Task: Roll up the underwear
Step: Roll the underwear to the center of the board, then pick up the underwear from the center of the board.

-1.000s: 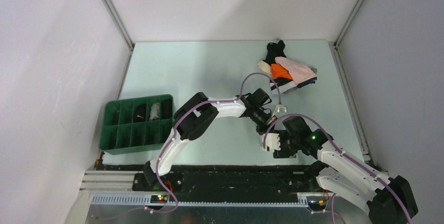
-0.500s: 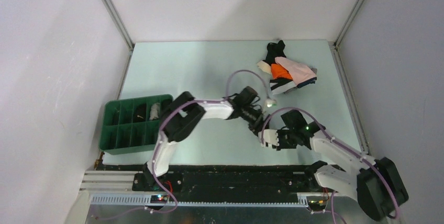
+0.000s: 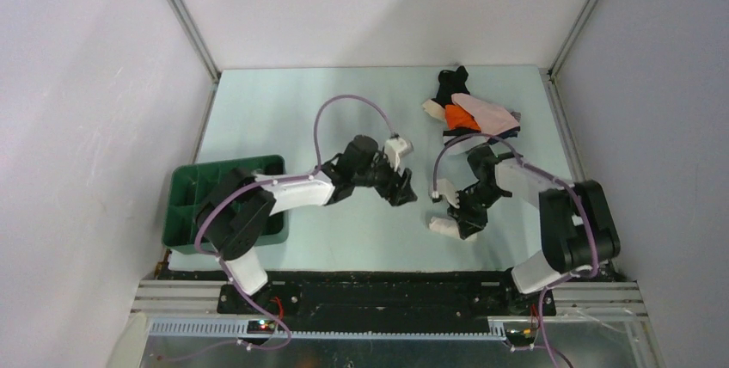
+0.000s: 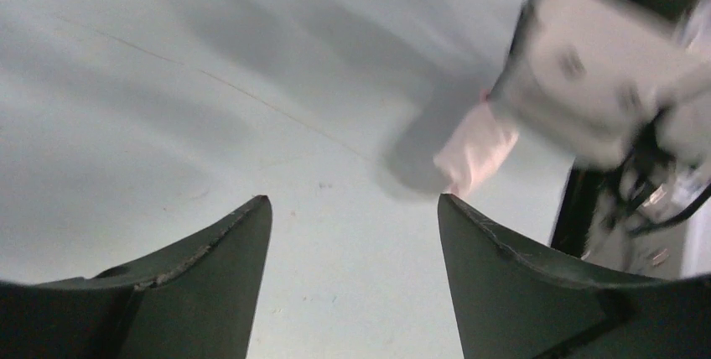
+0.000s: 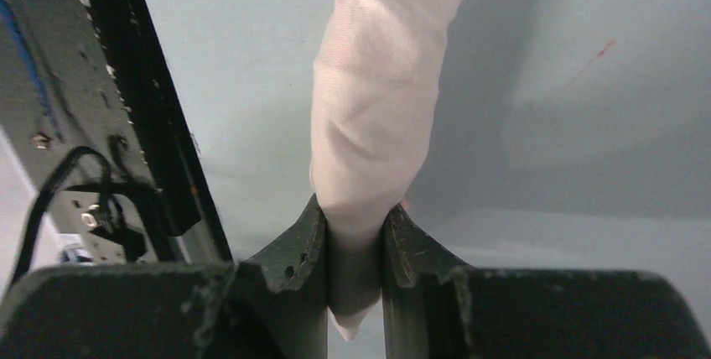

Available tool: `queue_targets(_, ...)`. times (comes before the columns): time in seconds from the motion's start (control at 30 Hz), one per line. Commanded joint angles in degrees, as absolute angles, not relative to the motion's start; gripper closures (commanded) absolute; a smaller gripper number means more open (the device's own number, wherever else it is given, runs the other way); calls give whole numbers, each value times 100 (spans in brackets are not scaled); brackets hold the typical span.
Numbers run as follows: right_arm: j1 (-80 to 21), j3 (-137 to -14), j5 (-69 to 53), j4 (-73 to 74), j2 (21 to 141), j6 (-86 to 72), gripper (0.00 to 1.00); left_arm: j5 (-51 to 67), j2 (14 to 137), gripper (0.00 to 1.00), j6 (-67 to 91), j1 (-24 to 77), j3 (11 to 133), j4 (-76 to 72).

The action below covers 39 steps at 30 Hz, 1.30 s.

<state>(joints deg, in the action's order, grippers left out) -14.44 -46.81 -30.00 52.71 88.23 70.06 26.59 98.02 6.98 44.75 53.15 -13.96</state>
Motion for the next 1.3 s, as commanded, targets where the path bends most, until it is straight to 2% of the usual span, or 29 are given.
queue_targets(0.0, -1128, -5193, -3387, 5891, 9532, 6682, 100, 2282, 9041, 23, -1899, 5268, 4853, -1331)
queue_targets(0.13, -989, -5501, -3413, 6032, 9822, 6514, 100, 2085, 8909, 23, -2985, 5861, 4595, -1831)
queue_targets(0.3, -902, -5569, -3238, 6173, 10132, 6464, 100, 2139, 9441, 26, -3366, 6194, 4923, -2401)
queue_targets(0.5, -845, -5335, -3109, 5937, 10266, 6427, 100, 2502, 10160, 30, -3912, 6345, 5504, -2160)
queue_targets(1.07, -798, -5317, -3105, 5862, 10310, 6421, 100, 2204, 11633, 33, -3674, 6545, 6386, -2168)
queue_targets(1.13, -801, -5317, -3108, 5860, 10303, 6419, 100, 2304, 11791, 37, -3561, 6552, 6545, -2108)
queue_targets(1.2, -808, -5313, -3100, 5862, 10302, 6432, 100, 2378, 11976, 48, -3484, 6563, 6768, -1905)
queue_targets(1.27, -808, -5317, -3097, 5862, 10301, 6438, 100, 2446, 12171, 67, -3469, 6570, 6978, -1559)
